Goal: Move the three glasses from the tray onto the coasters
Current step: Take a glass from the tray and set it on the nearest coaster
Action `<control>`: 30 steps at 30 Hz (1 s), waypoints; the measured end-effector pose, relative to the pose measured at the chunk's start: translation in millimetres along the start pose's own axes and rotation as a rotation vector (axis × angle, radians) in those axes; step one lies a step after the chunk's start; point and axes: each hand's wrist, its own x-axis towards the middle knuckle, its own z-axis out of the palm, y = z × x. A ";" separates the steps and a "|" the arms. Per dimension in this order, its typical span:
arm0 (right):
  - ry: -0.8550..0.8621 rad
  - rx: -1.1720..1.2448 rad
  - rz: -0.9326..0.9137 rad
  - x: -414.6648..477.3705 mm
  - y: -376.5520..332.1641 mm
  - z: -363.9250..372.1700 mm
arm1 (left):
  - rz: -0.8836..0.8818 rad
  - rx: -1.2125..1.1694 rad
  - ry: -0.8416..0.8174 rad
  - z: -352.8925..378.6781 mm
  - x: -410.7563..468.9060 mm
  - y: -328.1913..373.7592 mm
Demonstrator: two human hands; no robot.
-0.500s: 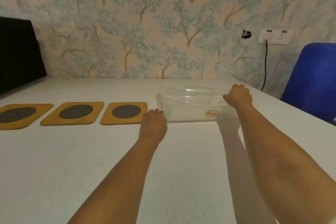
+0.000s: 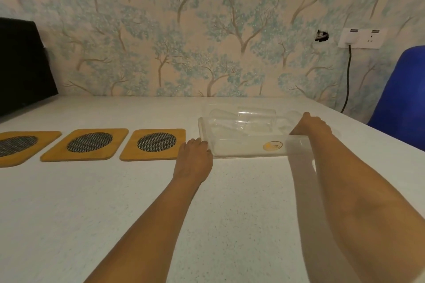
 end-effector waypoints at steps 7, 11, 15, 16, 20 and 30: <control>0.090 0.113 -0.039 -4.9 2.7 -0.1 | -0.015 -0.005 -0.005 -2.2 -1.2 0.6; 0.143 0.502 -0.058 -9.6 3.3 -8.8 | -0.027 -0.023 -0.008 -3.7 -1.7 1.6; -0.109 1.298 -0.019 -23.6 -0.8 -23.8 | -0.042 -0.051 -0.004 -7.4 -4.7 3.4; -0.167 1.417 -0.018 -29.0 -2.1 -26.8 | -0.045 -0.057 -0.001 -8.8 -6.1 4.0; -0.322 1.750 0.002 -46.5 -9.3 -29.8 | -0.052 -0.091 0.015 -13.5 -11.1 5.0; -0.407 1.901 -0.026 -87.7 -44.6 -14.4 | -0.032 -0.133 0.012 -23.1 -25.4 -3.8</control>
